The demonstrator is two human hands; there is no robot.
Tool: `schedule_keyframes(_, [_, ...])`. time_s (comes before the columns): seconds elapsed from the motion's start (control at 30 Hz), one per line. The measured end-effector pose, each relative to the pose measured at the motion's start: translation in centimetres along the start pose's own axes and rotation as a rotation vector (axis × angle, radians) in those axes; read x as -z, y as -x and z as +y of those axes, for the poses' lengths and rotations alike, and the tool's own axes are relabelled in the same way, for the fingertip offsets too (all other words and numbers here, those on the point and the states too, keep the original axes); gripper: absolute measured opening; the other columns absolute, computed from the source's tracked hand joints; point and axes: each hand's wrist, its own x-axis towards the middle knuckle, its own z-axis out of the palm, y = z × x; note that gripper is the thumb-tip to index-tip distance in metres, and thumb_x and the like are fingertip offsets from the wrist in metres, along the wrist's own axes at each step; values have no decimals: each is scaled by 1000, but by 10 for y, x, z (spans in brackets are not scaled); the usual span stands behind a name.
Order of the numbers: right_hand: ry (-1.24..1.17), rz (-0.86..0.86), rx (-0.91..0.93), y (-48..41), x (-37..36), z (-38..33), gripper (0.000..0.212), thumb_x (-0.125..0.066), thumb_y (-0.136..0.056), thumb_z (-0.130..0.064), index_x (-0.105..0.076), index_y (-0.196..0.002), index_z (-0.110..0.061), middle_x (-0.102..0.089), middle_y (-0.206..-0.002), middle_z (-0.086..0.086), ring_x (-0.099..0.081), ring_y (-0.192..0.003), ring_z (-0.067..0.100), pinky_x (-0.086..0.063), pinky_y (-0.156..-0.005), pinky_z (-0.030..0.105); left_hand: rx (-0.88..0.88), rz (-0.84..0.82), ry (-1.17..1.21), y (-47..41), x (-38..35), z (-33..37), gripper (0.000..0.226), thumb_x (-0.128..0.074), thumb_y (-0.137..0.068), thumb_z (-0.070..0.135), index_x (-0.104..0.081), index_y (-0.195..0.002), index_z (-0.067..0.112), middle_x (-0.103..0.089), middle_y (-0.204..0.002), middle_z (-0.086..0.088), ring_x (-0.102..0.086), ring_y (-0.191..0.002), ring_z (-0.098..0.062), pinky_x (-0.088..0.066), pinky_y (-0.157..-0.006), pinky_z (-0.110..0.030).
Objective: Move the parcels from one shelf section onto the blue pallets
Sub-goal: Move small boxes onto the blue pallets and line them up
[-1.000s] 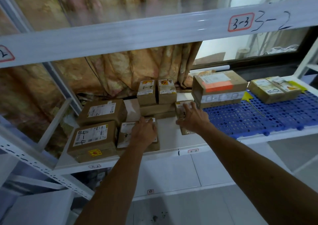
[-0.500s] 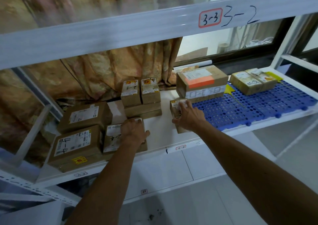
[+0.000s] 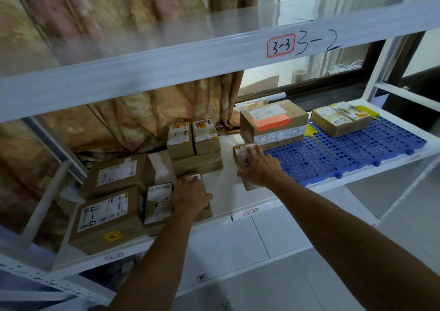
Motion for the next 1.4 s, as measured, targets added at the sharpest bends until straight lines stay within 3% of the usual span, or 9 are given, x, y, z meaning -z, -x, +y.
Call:
schedule_keyframes(0.17, [-6,45,6,2,19,-7,87,-66,-78,-63,-31,-143,-17,-33,-142,9,-52,-114,29,-48,-87,43,7,24,89,18,7,5,74,-56,-80,60,-41,-143,25,-40,-144,-12,-53,-118,-32,-46,-88,-37])
schedule_keyframes(0.3, [7,74,5,12,40,-14,88,-65,-80,-64,-28,-145,-18,-33,-143,10,-51,-116,30,-47,-87,42,-65,75,95,25,32,4,67,-55,-75,62,-50,-131,26,-46,-135,-10,-60,-105,-30,-51,-82,-34])
schedule_keyframes(0.4, [12,110,-9,21,60,-18,89,-63,-81,-63,-25,-148,-19,-30,-147,10,-49,-121,33,-45,-92,44,-138,89,101,25,65,3,61,-53,-80,62,-51,-131,28,-49,-134,-6,-60,-109,-27,-46,-81,-32])
schedule_keyframes(0.67, [23,205,-96,54,106,-22,93,-61,-79,-71,-28,-149,-18,-34,-146,9,-51,-121,28,-47,-92,43,-345,138,285,27,119,27,45,-49,-65,65,-64,-85,27,-66,-96,14,-65,-90,-13,-55,-74,-35])
schedule_keyframes(0.77, [39,215,-118,71,119,-14,94,-61,-79,-69,-27,-150,-17,-34,-147,11,-51,-122,31,-47,-94,43,-448,167,227,47,133,55,41,-55,-74,57,-63,-103,30,-62,-115,10,-60,-103,-14,-53,-81,-32])
schedule_keyframes(0.87, [42,264,-133,85,133,0,90,-64,-82,-62,-26,-149,-16,-35,-146,10,-50,-123,29,-45,-95,42,-486,202,138,59,141,76,58,-57,-82,57,-52,-132,29,-51,-136,4,-52,-122,-18,-46,-94,-33])
schedule_keyframes(1.0, [47,273,-171,97,151,32,79,-59,-83,-65,-35,-144,-21,-40,-140,8,-52,-119,27,-46,-94,43,-571,239,-4,68,153,101,48,-52,-92,54,-48,-133,30,-53,-136,6,-54,-117,-16,-41,-87,-25])
schedule_keyframes(1.2, [88,256,-192,120,166,90,68,-53,-86,-66,-42,-139,-26,-39,-139,7,-57,-111,30,-42,-80,37,-538,305,-15,76,169,151,56,-50,-89,61,-50,-135,28,-55,-137,-2,-55,-118,-22,-48,-89,-34])
schedule_keyframes(1.4, [91,214,-136,143,169,176,55,-45,-89,-64,-41,-134,-33,-37,-144,3,-55,-115,31,-44,-86,45,-461,270,-17,96,159,223,62,-52,-83,61,-53,-132,24,-51,-136,-7,-52,-119,-26,-45,-90,-36])
